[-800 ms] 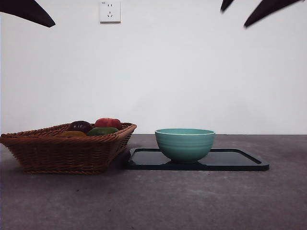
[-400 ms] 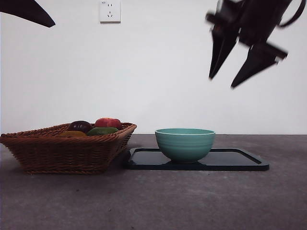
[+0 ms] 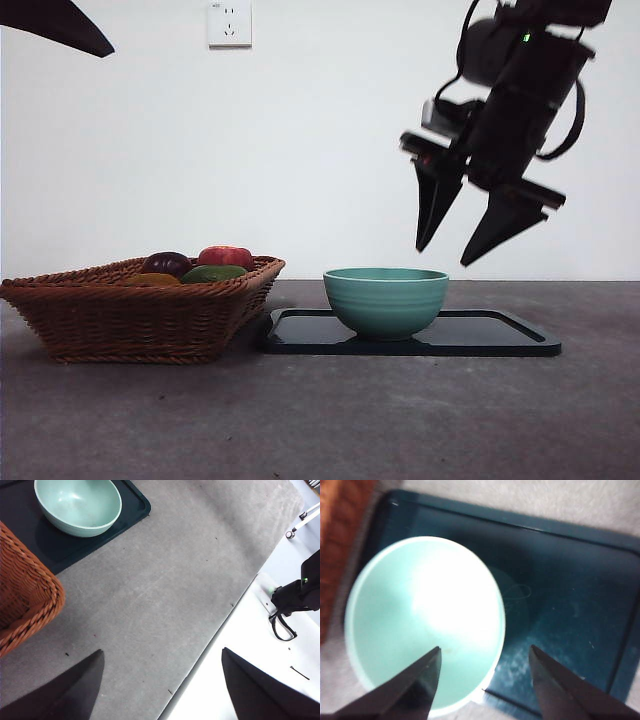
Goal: Pick up the wifruite, put it on the bowl, pick up the plate, put it on desk
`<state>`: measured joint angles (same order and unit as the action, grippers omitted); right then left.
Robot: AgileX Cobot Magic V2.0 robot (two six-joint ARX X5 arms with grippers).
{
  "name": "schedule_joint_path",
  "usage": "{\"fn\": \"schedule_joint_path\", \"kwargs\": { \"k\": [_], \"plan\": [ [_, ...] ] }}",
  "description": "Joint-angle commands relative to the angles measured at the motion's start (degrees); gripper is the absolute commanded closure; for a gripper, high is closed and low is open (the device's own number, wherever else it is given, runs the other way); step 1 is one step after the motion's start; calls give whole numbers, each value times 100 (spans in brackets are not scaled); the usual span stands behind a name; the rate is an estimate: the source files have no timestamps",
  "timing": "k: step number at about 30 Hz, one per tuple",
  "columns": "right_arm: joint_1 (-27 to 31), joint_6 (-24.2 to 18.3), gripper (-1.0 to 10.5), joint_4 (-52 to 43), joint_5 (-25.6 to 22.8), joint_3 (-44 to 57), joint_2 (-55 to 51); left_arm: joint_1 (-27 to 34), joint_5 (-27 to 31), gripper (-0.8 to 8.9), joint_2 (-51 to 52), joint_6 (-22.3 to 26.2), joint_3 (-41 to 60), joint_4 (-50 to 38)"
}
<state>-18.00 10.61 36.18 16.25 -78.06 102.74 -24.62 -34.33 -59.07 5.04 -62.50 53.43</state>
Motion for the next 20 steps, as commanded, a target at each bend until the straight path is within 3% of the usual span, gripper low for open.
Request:
{"fn": "schedule_joint_path", "kwargs": {
  "k": [1,8,18,20],
  "plan": [
    [-31,-66,669,-162,-2,-120,232,-26,-24,439,-42,55,-77,-28],
    [-74,-63,703,-400,-20,-116,503,-26,-24,439,-42,52,-77,-26],
    [-101,-66,937,-621,-136,-114,625,-26,-24,439,-42,52,-77,-26],
    [-101,-68,939,-632,-177,-114,625,-26,-24,439,-42,52,-77,-26]
  ]
}}
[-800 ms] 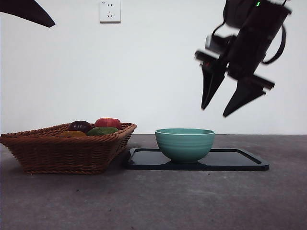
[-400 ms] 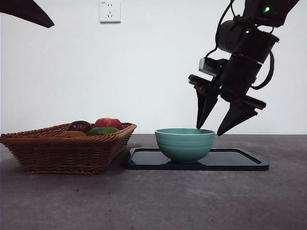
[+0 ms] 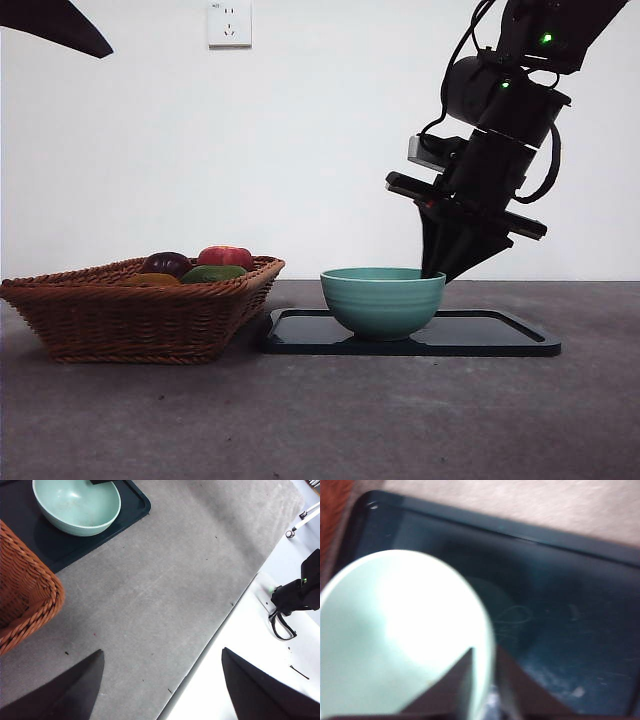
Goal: Pick up the wifruite, put it on the bowl, pick up the plate, put it on desk
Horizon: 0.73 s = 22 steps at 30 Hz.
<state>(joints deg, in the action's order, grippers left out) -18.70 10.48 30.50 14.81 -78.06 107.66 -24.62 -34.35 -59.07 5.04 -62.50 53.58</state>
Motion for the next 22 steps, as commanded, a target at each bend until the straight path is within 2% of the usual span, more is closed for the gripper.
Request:
{"fn": "schedule_joint_path", "kwargs": {
  "k": [1,7,13,22],
  "plan": [
    [-28,-66,939,-63,-31,-114,133,-26,-22,439,-42,52,-77,-42],
    [-17,-116,939,-116,-144,-114,-4,-26,-22,439,-42,50,-77,-39],
    [-20,-151,939,-83,-136,-114,-573,-26,-22,439,-42,52,-77,-44],
    [-33,-275,939,730,-131,-114,-1788,-26,-22,439,-42,52,-77,-46]
  ]
}}
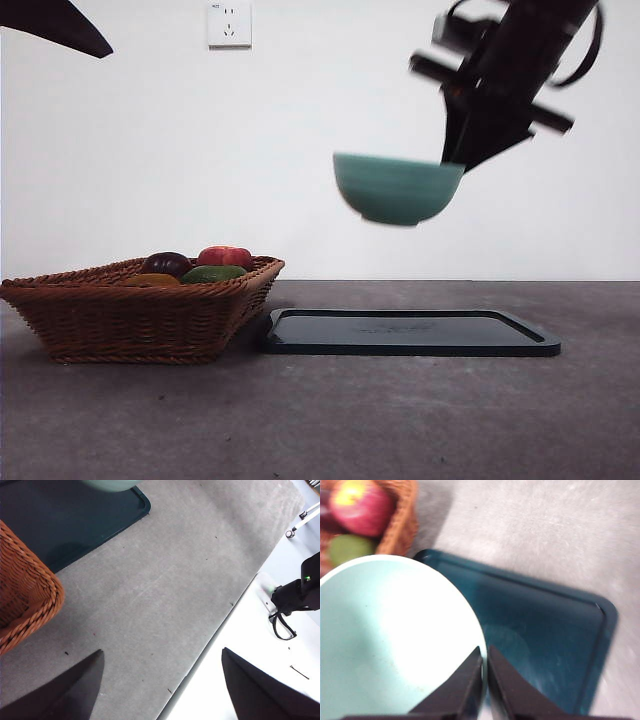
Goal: Pick up the wifruite, put it on the bowl, pick up the plate, put it on desk
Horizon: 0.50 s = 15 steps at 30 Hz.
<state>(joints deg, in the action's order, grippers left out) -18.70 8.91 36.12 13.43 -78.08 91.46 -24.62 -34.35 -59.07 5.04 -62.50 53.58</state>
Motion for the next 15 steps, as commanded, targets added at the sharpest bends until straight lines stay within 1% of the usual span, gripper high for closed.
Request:
{"fn": "schedule_joint_path", "kwargs": {
  "k": [1,8,12,15],
  "plan": [
    [-39,-155,939,280,4,-111,-289,-26,-22,439,-42,52,-79,-46],
    [-190,-299,939,1172,-2,-87,-1147,-26,-22,439,-42,77,-77,-50],
    [-426,-299,939,1320,-9,153,-1554,-26,-22,439,-42,74,-77,-52],
    [-667,-295,939,1266,-55,527,-1786,-26,-22,439,-42,74,-77,-52]
  ]
}}
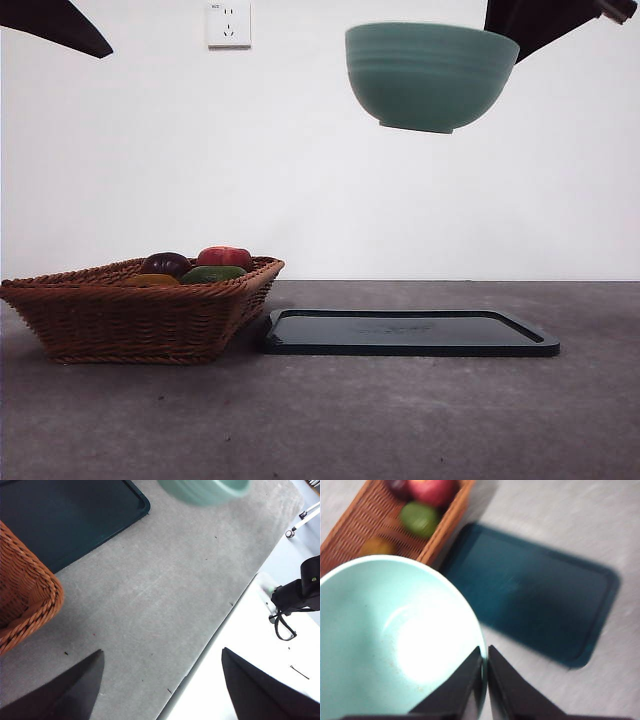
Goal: Pick up the wifruite, put it on the bowl, pick up the plate, put it on desk
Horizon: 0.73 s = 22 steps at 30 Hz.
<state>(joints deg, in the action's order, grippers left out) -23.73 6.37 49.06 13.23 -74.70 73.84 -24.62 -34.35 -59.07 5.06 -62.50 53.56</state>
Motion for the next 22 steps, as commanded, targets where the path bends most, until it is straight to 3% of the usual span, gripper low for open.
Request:
{"fn": "schedule_joint_path", "kwargs": {
  "k": [1,12,22],
  "plan": [
    [-238,-37,939,-72,-61,321,-74,-26,-22,439,-42,72,-77,-50],
    [-1137,302,939,-1084,-485,1790,-122,-26,-22,439,-42,72,-79,-48],
    [-1556,756,939,-2100,-734,2817,-94,-26,-22,439,-42,70,-77,-50]
  ]
}}
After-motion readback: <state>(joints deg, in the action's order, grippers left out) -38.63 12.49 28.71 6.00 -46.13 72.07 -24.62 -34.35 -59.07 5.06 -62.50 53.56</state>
